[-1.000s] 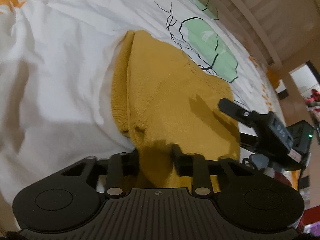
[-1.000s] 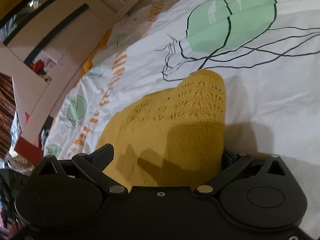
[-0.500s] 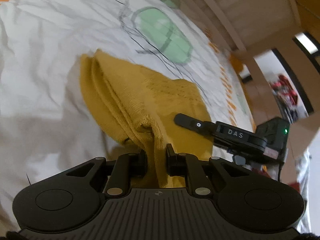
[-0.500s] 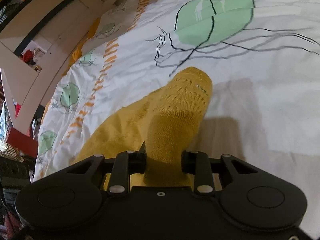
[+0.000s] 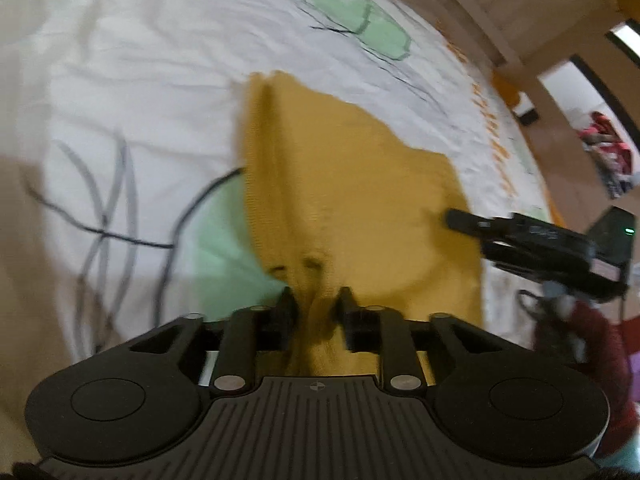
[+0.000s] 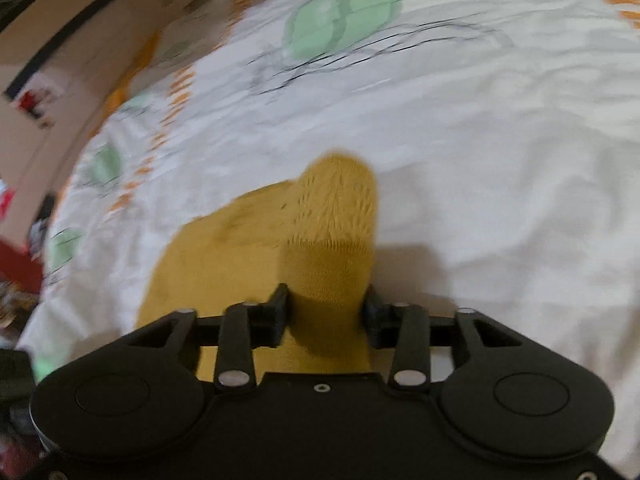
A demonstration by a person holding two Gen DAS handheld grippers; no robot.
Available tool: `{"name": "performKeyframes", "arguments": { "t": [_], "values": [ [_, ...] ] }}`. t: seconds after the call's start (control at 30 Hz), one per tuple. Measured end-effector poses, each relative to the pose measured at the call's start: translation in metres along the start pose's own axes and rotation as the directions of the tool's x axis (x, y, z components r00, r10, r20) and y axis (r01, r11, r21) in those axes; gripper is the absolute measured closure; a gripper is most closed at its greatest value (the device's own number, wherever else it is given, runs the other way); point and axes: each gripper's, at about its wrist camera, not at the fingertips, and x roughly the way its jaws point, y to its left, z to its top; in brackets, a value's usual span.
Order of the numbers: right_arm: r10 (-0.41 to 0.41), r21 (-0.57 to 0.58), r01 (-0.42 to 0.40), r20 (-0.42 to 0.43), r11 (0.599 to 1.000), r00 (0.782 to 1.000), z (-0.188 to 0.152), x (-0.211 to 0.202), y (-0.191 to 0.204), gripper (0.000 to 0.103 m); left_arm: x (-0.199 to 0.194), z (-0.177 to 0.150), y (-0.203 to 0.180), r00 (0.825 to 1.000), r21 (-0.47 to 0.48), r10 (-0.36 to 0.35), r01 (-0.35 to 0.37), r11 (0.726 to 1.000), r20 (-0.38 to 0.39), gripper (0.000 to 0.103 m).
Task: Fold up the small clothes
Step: 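Lift the collar end with both grippers and fold it over the sweater, then open both grippers and withdraw from the folded sweater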
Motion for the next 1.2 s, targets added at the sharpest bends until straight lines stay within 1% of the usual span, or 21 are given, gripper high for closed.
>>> {"name": "performKeyframes", "arguments": {
  "t": [0.1,0.2,0.3,0.37,0.4,0.43,0.47,0.5,0.6,0.67,0.73,0.77,0.8,0.83,0.87,0.9,1.0,1.03,1.13,1.17,1.2],
  "values": [
    [-0.032,0.022,0.031,0.063,0.999,0.997,-0.003,-0.006,-0.006,0.047,-0.005,-0.003,0.001,0.999,0.015,0.027,-0.028,1.0,0.028,0.068],
    [-0.075,-0.002,0.076,0.128,0.997,0.989,-0.007,-0.014,-0.002,0.046,-0.016,-0.005,-0.011,0.993,0.085,0.091,-0.097,0.992,0.078,0.068],
    [-0.098,-0.014,0.103,0.194,0.995,0.976,-0.013,-0.027,0.002,0.046,-0.032,-0.013,-0.023,0.979,0.148,0.142,-0.164,0.975,0.148,0.068],
    [-0.096,-0.047,0.11,0.236,0.993,0.967,-0.016,-0.035,0.007,0.046,-0.047,-0.018,-0.033,0.96,0.201,0.167,-0.213,0.956,0.223,0.067],
    [-0.088,-0.07,0.109,0.25,0.992,0.964,-0.018,-0.038,0.012,0.048,-0.05,-0.015,-0.04,0.949,0.229,0.173,-0.236,0.944,0.264,0.066],
    [-0.082,-0.098,0.11,0.259,0.989,0.963,-0.02,-0.039,0.017,0.056,-0.053,-0.014,-0.047,0.939,0.251,0.174,-0.253,0.934,0.298,0.064],
    [-0.076,-0.13,0.113,0.264,0.985,0.962,-0.021,-0.038,0.023,0.068,-0.052,-0.01,-0.054,0.928,0.273,0.176,-0.271,0.923,0.327,0.058],
    [-0.071,-0.164,0.118,0.266,0.979,0.961,-0.022,-0.036,0.03,0.073,-0.049,-0.004,-0.061,0.919,0.292,0.176,-0.286,0.913,0.352,0.054],
    [-0.049,-0.219,0.106,0.252,0.97,0.967,-0.022,-0.024,0.044,0.075,-0.03,0.008,-0.071,0.904,0.312,0.177,-0.31,0.898,0.389,0.054],
    [-0.052,-0.228,0.108,0.24,0.968,0.969,-0.02,-0.011,0.048,0.075,-0.015,0.012,-0.073,0.903,0.314,0.209,-0.336,0.888,0.375,0.054],
    [-0.074,-0.23,0.125,0.219,0.965,0.973,-0.018,0.003,0.047,0.076,0.001,0.017,-0.065,0.909,0.298,0.241,-0.348,0.889,0.34,0.054],
    [-0.085,-0.221,0.132,0.21,0.966,0.974,-0.019,0.008,0.044,0.08,0.007,0.019,-0.059,0.912,0.286,0.262,-0.355,0.89,0.316,0.054],
    [-0.096,-0.206,0.139,0.203,0.969,0.975,-0.02,0.012,0.039,0.082,0.015,0.021,-0.054,0.915,0.272,0.282,-0.361,0.892,0.289,0.051],
    [-0.103,-0.19,0.141,0.198,0.972,0.975,-0.019,0.015,0.035,0.086,0.02,0.022,-0.047,0.922,0.249,0.283,-0.349,0.904,0.265,0.05],
    [-0.096,-0.172,0.131,0.199,0.976,0.975,-0.02,0.016,0.029,0.087,0.022,0.023,-0.042,0.926,0.225,0.276,-0.335,0.915,0.258,0.044],
    [-0.084,-0.155,0.117,0.202,0.981,0.976,-0.021,0.014,0.025,0.088,0.022,0.024,-0.038,0.925,0.206,0.28,-0.336,0.919,0.257,0.036],
    [-0.078,-0.147,0.11,0.204,0.983,0.976,-0.022,0.011,0.024,0.088,0.018,0.024,-0.036,0.925,0.204,0.283,-0.337,0.919,0.253,0.035],
    [-0.079,-0.155,0.112,0.206,0.982,0.975,-0.023,0.01,0.025,0.087,0.016,0.023,-0.037,0.925,0.206,0.285,-0.338,0.918,0.251,0.035],
    [-0.072,-0.167,0.111,0.224,0.98,0.972,-0.026,0.003,0.03,0.073,0.007,0.02,-0.042,0.927,0.207,0.282,-0.335,0.919,0.246,0.035],
    [-0.072,-0.169,0.114,0.235,0.979,0.969,-0.028,-0.001,0.032,0.067,0.004,0.018,-0.043,0.929,0.211,0.28,-0.333,0.919,0.242,0.033],
    [-0.077,-0.173,0.122,0.248,0.977,0.966,-0.03,-0.005,0.035,0.063,0.003,0.017,-0.045,0.928,0.216,0.284,-0.336,0.917,0.239,0.025]
  ]
}}
